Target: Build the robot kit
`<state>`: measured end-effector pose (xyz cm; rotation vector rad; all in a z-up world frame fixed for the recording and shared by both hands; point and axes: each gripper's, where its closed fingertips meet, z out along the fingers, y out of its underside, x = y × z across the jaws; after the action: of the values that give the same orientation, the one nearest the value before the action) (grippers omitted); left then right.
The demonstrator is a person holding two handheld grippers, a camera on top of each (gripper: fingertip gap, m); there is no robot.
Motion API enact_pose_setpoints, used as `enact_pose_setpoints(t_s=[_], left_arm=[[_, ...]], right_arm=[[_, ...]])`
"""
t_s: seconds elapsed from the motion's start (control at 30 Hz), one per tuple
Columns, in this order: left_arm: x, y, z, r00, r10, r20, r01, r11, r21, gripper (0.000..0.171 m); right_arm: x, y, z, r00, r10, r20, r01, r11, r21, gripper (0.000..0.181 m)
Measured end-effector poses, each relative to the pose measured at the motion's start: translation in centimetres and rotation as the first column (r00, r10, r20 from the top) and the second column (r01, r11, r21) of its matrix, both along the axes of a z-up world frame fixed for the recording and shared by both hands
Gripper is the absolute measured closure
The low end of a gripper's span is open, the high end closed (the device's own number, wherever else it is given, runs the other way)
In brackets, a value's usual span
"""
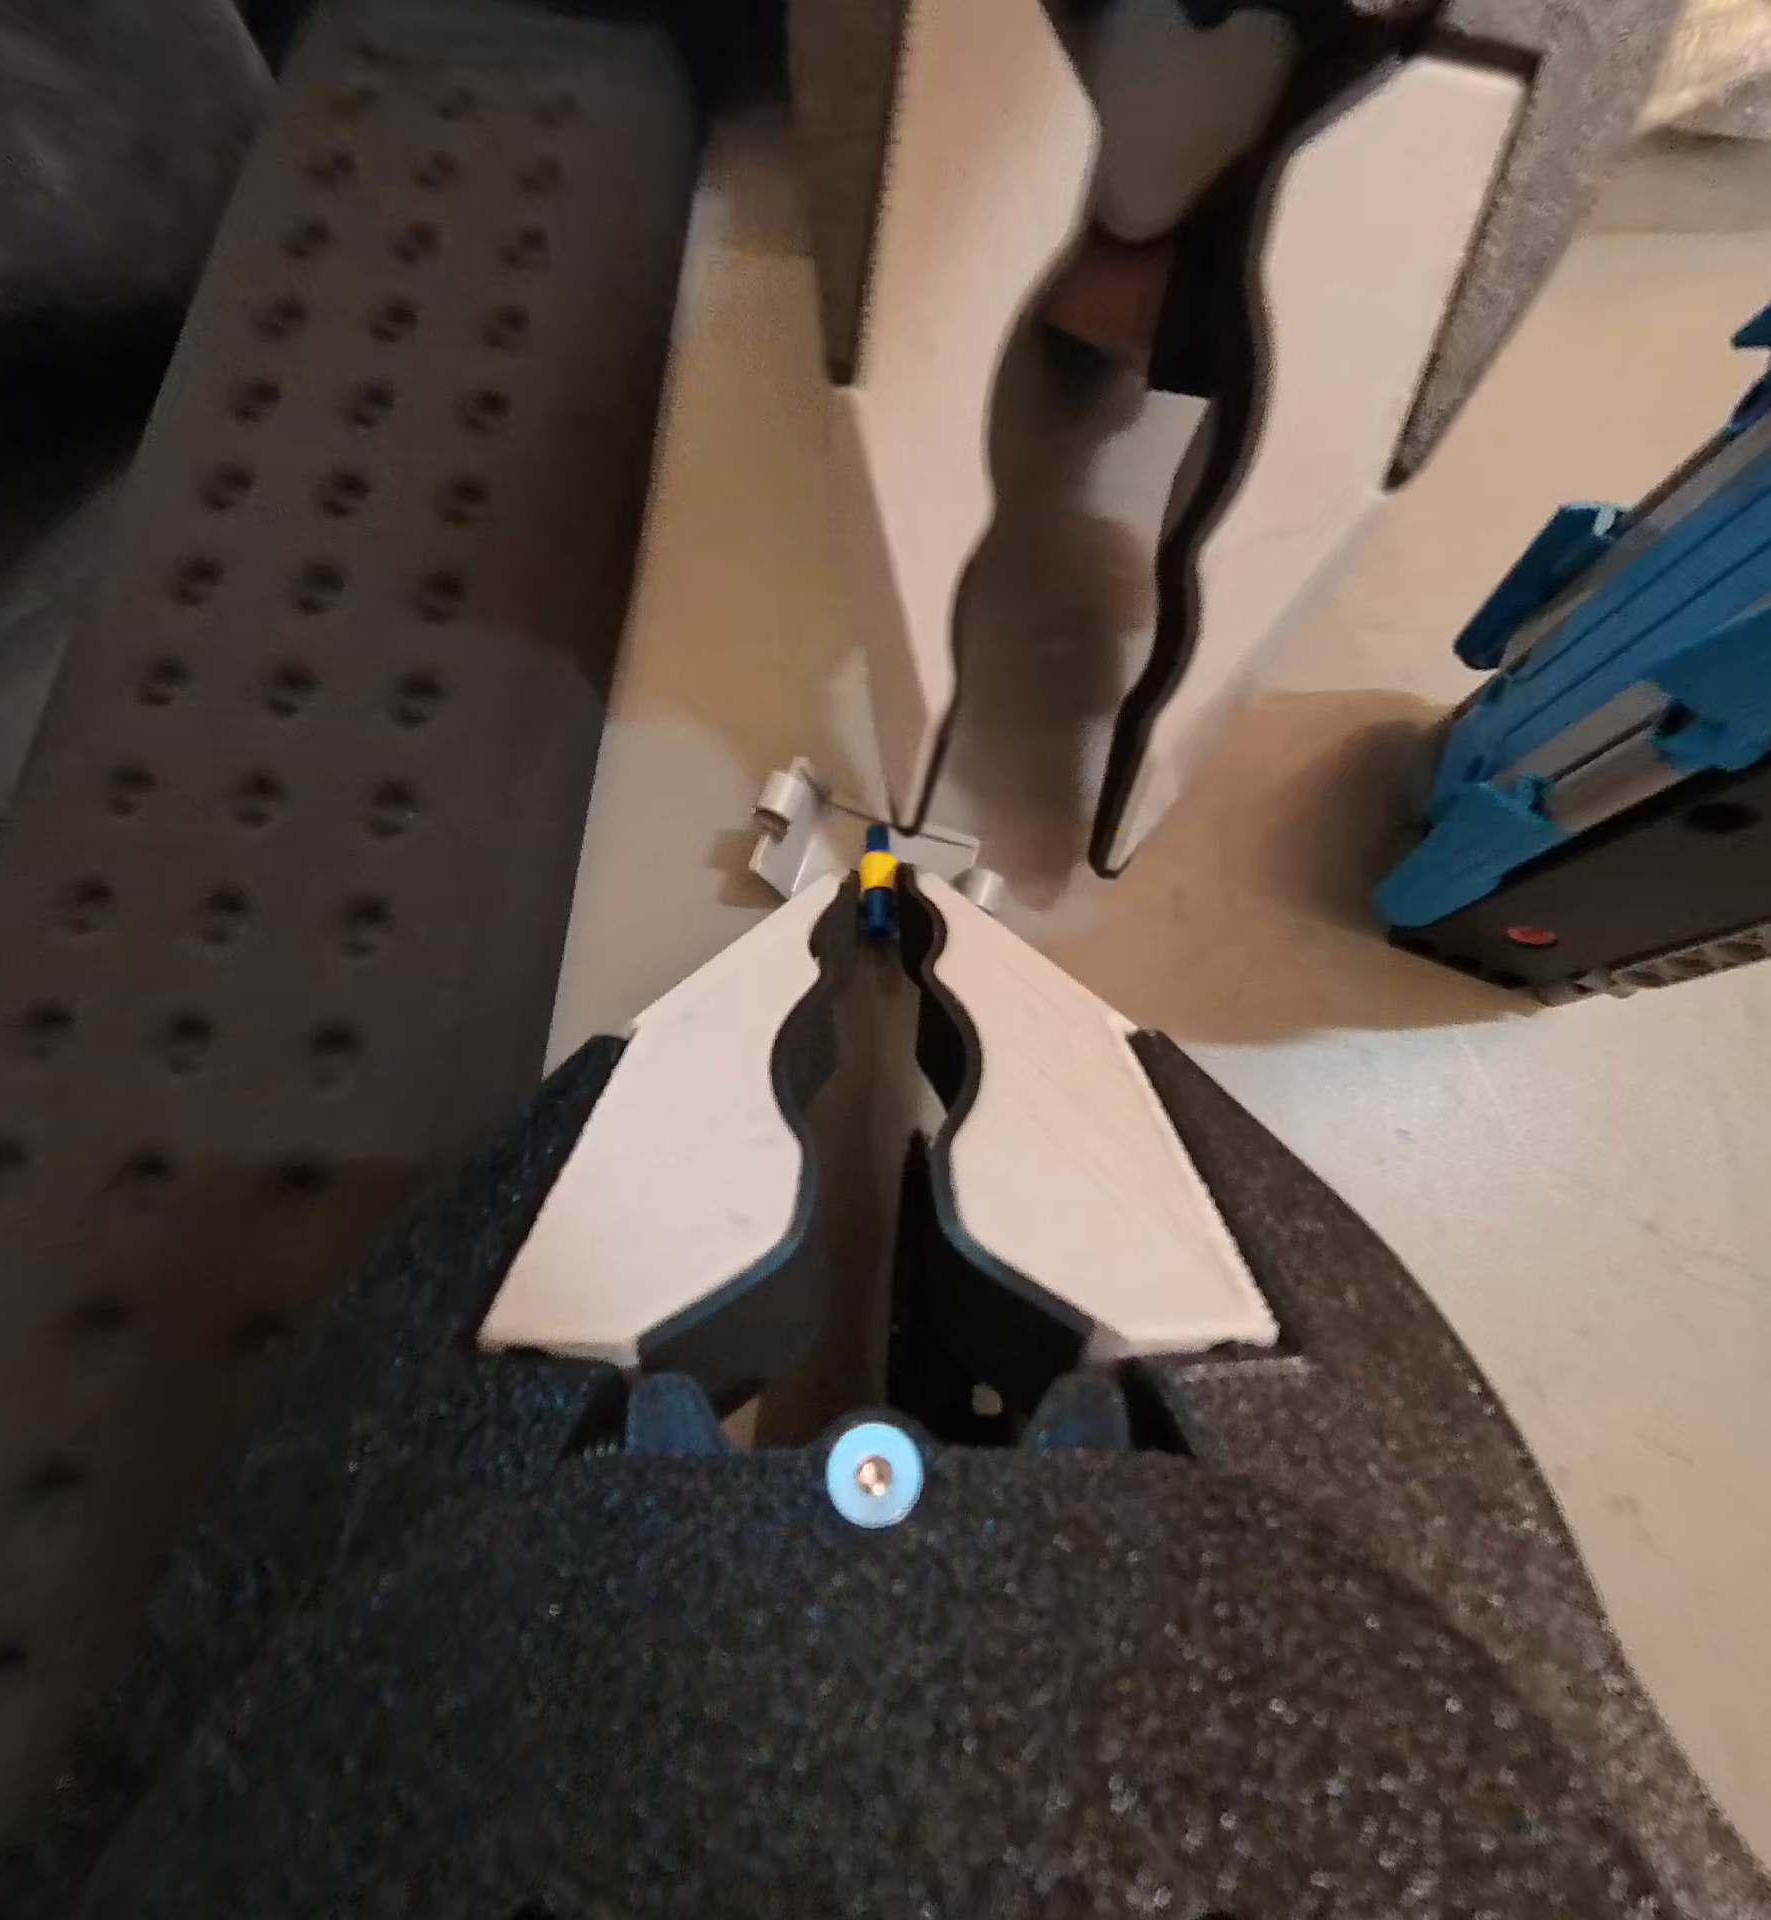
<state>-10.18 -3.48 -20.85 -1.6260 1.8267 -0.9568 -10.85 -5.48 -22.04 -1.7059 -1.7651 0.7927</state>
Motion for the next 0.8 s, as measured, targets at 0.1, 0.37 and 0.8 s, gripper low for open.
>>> enact_pose_setpoints(t_s=[0.1, 0.37, 0.8], left_arm=[[0.3, 0.6, -0.3, 1.0, -0.021, -0.021, 0.02, 1.0, -0.023, 0.148], [0.5, -0.4, -0.8, 0.993, -0.107, -0.051, 0.106, 0.994, -0.033, 0.154], [0.7, -1.4, -1.0, 0.983, -0.173, -0.063, 0.172, 0.985, -0.022, 0.161]], right_arm=[[0.1, -0.3, 0.0, 0.999, 0.044, -0.011, -0.043, 0.998, 0.054, 0.174], [0.1, -0.4, 0.0, 0.999, 0.048, -0.015, -0.047, 0.998, 0.052, 0.174], [0.1, -0.9, 0.0, 0.997, 0.07, -0.015, -0.069, 0.997, 0.033, 0.174]])
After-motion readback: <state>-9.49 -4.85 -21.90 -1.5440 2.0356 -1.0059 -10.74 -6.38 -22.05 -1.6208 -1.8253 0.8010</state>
